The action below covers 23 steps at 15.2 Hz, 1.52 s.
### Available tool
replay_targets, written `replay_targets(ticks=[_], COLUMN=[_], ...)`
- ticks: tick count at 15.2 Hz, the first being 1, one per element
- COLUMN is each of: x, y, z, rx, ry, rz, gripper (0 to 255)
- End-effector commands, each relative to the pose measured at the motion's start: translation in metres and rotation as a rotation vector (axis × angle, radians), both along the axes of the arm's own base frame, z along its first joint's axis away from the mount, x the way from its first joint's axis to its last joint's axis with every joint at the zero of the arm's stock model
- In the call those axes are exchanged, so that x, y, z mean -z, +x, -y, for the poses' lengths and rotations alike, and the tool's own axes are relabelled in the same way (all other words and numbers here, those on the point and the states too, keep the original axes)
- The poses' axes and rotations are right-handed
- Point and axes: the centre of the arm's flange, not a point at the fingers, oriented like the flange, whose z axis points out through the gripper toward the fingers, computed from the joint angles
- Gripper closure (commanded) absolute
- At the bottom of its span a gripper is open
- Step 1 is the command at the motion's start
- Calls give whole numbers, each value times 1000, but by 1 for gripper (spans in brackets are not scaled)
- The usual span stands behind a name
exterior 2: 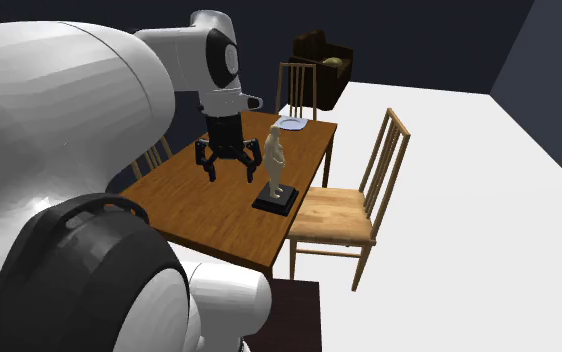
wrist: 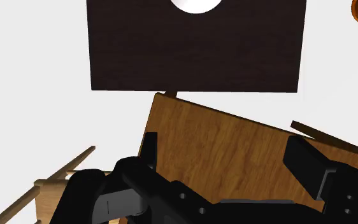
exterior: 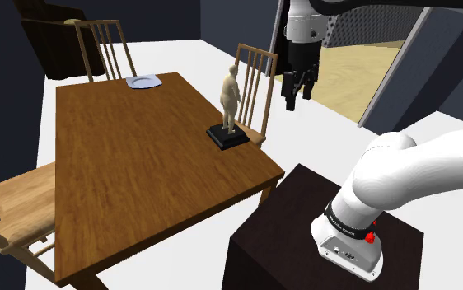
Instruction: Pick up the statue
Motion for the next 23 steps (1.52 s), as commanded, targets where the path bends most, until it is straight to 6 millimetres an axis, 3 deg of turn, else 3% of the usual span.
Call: replay_targets(ticks=[1,11,21,23], x=[0,38,54,59], y=[0,77,159,166], z=[0,31,68,71], rx=[0,69,137,143], ry=[0,33,65,68], rz=[0,299,599,624], gripper=[0,0,0,0])
